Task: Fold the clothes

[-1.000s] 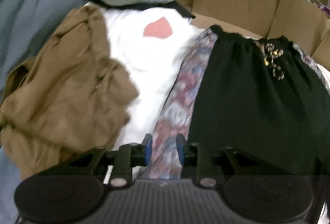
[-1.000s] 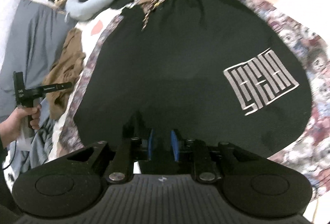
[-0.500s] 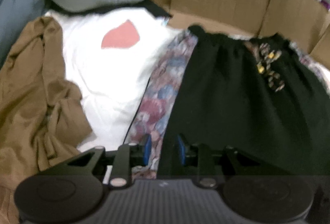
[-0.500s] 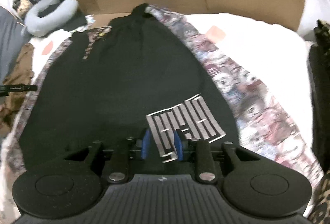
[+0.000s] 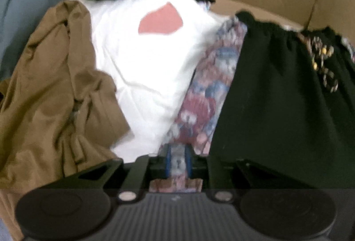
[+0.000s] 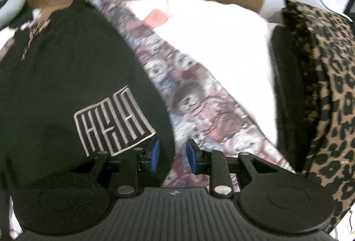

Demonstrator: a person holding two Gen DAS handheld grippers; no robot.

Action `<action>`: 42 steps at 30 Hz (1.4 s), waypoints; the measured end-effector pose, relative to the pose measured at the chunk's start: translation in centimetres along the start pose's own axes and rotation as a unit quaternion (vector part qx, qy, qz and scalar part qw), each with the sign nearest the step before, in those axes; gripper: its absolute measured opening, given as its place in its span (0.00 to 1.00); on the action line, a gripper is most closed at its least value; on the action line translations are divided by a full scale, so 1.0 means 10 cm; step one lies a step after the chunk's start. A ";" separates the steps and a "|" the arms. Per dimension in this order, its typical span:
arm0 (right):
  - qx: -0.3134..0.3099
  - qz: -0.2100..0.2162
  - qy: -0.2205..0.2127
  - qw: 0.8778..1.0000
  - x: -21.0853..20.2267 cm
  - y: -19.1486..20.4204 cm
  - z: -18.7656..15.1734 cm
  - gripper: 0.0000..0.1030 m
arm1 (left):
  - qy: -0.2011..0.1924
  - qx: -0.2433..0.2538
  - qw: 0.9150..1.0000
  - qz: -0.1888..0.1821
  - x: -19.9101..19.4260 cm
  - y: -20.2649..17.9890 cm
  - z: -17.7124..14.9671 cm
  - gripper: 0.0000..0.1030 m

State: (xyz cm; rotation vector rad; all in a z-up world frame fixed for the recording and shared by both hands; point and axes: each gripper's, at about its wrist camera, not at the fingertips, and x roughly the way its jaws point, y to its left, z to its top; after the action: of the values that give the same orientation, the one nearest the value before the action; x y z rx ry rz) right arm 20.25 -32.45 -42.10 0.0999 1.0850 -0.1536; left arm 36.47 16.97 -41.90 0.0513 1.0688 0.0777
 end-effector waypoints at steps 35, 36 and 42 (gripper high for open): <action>-0.074 0.053 -0.095 0.991 0.63 0.78 1.16 0.32 | -0.070 -0.047 0.993 -0.081 0.37 -0.27 0.64 0.15; -0.077 0.053 -0.098 0.991 0.66 0.81 1.21 0.31 | -0.066 -0.050 0.993 -0.083 0.39 -0.26 0.65 0.15; -0.080 0.057 -0.089 0.991 0.94 0.94 1.44 0.14 | -0.062 -0.053 0.993 -0.081 0.46 -0.33 0.70 0.14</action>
State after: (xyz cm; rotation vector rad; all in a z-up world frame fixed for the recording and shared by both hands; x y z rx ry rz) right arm 38.74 -26.16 -43.71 0.0034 0.9068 0.0288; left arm 44.97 14.03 -42.82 -0.1242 0.9397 -0.0154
